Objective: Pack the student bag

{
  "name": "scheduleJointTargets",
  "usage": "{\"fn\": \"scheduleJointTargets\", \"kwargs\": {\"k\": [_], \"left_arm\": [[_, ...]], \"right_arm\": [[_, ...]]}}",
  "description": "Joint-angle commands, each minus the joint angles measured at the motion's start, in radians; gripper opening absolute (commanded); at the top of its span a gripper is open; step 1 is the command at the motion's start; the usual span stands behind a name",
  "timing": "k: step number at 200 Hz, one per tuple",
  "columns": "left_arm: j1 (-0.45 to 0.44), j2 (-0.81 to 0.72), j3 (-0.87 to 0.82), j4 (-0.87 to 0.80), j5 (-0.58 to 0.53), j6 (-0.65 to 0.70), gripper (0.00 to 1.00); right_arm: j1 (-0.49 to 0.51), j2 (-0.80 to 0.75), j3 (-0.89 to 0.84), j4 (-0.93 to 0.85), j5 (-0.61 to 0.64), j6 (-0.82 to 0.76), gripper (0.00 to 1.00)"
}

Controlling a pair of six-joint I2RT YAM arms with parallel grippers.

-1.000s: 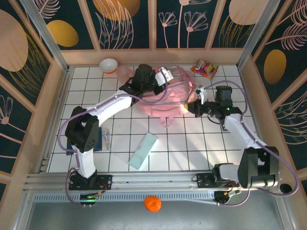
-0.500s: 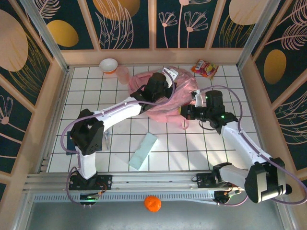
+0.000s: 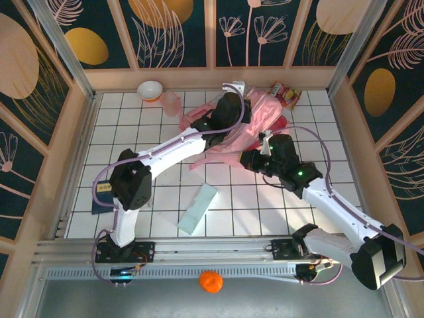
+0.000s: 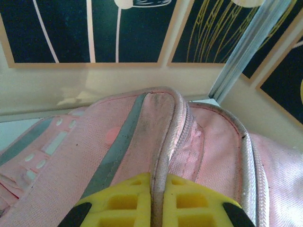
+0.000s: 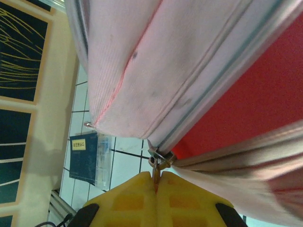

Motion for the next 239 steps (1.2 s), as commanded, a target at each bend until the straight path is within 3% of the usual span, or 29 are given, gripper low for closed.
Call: {"fn": "scheduleJointTargets", "kwargs": {"k": [1,65,122,160,177,211,239], "left_arm": [[-0.01,-0.005,0.106,0.136,-0.074,-0.099,0.0],[-0.019,-0.008,0.126,0.162,-0.038,-0.196,0.0],[-0.022,-0.024,0.135,0.169,0.021,-0.249,0.0],[-0.021,-0.039,0.128,0.175,0.037,-0.242,0.0],[-0.022,-0.042,0.117,0.172,0.022,-0.137,0.0],[-0.019,-0.074,0.019,0.233,0.026,0.042,0.0],[-0.013,-0.092,-0.045,0.271,0.076,0.126,0.0]], "right_arm": [[0.075,0.021,0.013,0.038,0.089,0.098,0.0],[0.221,0.167,-0.041,0.361,0.2,0.264,0.0],[0.265,0.356,-0.086,0.629,0.268,0.402,0.0],[0.277,0.427,-0.061,0.678,0.292,0.434,0.0],[0.278,0.4,-0.052,0.608,0.296,0.408,0.11],[0.289,0.246,-0.077,0.439,0.368,0.343,0.44],[0.291,0.075,-0.086,0.257,0.411,0.281,0.56]]}}
